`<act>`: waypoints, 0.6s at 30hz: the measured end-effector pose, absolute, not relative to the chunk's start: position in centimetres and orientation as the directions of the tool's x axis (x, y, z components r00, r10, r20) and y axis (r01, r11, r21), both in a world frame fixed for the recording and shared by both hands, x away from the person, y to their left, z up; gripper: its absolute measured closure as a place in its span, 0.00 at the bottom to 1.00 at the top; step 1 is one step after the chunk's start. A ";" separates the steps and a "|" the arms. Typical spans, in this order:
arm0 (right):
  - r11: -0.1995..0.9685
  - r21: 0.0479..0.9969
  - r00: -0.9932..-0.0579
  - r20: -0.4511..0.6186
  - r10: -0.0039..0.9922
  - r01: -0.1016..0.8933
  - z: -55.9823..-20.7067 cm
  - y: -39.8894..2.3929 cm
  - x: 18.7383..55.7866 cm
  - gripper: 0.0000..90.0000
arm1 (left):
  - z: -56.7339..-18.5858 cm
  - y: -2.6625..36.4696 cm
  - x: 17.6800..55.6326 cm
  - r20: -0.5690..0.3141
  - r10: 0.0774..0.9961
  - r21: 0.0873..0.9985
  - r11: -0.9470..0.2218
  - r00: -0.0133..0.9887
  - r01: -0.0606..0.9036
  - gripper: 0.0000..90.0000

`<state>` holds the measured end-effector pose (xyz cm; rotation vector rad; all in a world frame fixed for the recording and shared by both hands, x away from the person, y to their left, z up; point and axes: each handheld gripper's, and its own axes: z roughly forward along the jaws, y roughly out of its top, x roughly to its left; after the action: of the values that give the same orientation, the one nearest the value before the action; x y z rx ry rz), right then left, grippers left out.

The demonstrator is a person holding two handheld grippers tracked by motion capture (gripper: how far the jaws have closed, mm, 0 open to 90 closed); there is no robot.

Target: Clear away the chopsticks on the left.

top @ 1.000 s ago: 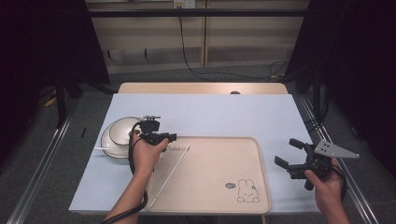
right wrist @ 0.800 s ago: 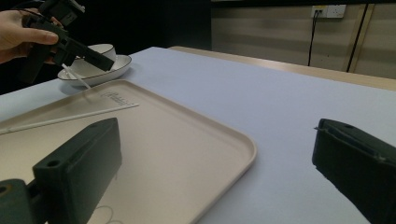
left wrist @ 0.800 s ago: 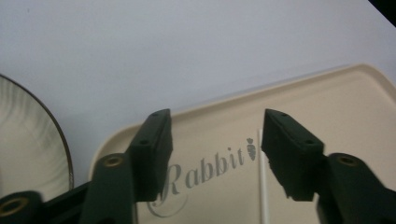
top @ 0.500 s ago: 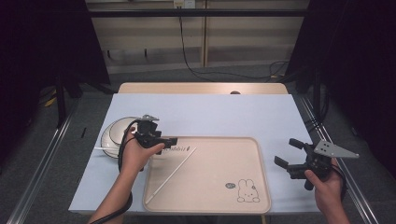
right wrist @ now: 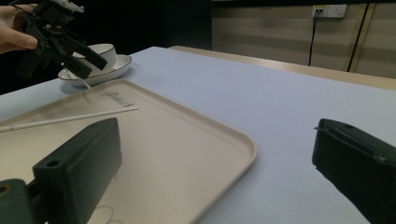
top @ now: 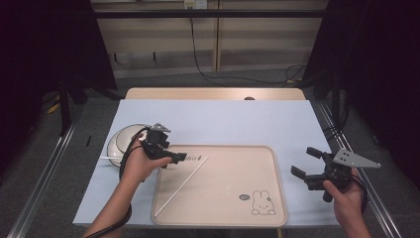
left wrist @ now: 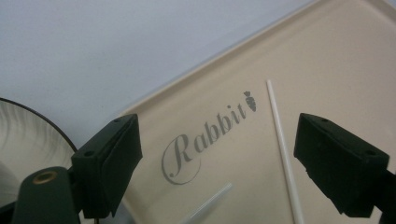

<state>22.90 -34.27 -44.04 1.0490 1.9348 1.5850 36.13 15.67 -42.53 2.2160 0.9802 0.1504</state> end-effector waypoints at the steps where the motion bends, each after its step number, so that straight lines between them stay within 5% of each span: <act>1: 0.062 0.957 -0.624 0.135 0.770 0.283 -44.0 -34.3 22.9 0.01 | -42.5 15.7 36.1 -0.165 0.688 0.642 -0.470 0.707 0.607 0.16; 18: 0.063 0.957 -0.622 0.132 0.772 0.282 -44.1 -34.2 22.9 0.01 | -43.2 16.2 35.9 -0.057 0.597 0.565 -0.642 0.800 0.519 0.20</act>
<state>22.93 -34.22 -44.06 1.0486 1.9319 1.5821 35.88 16.21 -43.24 2.4108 0.8235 0.1804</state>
